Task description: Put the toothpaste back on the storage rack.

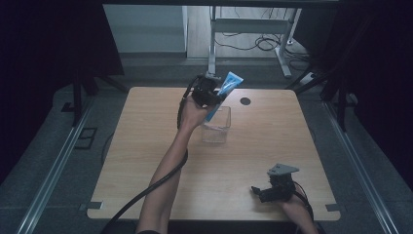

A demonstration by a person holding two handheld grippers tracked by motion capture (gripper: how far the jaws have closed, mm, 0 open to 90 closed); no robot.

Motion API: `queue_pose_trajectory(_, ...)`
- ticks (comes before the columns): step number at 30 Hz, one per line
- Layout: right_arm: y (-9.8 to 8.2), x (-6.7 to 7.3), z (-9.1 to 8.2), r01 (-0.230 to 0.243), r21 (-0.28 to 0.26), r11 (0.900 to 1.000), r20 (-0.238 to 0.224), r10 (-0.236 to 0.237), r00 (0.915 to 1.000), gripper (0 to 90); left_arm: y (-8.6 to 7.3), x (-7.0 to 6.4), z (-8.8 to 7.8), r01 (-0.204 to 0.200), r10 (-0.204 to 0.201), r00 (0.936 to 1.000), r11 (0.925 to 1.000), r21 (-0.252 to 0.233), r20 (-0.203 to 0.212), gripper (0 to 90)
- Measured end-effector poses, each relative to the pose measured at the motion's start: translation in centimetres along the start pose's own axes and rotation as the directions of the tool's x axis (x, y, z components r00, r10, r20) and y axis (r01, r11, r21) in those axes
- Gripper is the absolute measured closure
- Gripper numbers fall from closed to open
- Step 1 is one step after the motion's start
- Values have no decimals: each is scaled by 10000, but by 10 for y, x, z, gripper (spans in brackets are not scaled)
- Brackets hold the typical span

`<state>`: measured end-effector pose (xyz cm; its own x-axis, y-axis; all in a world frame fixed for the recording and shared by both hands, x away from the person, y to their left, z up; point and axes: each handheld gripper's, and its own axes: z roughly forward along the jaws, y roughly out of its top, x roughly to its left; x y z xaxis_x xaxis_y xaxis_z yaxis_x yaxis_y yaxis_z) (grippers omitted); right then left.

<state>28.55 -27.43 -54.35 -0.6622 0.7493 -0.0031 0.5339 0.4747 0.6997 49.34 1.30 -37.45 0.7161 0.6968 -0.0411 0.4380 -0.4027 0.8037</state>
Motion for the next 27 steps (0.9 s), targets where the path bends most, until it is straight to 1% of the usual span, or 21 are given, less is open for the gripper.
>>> queue_pose_trajectory(10,0,0,0,-5,1,10000,-11,5,10000,0,1,2,18,-143,140,9997,9997,-200,-187,741)
queue_pose_trajectory(16,0,0,0,-3,-4,10000,-10,3,10000,0,-3,0,31,-235,232,9994,9996,-129,-245,740)
queue_pose_trajectory(21,0,0,0,-4,-7,10000,-10,4,10000,0,-7,-2,38,-321,319,9988,9995,-50,-364,739)
queue_pose_trajectory(25,0,0,0,-4,-7,10000,-10,4,10000,0,-9,-2,40,-236,234,9989,9997,-42,-417,738)
queue_pose_trajectory(27,0,0,0,-5,-7,10000,-10,5,10000,0,-9,-3,41,-221,220,9985,9998,-6,-508,737)
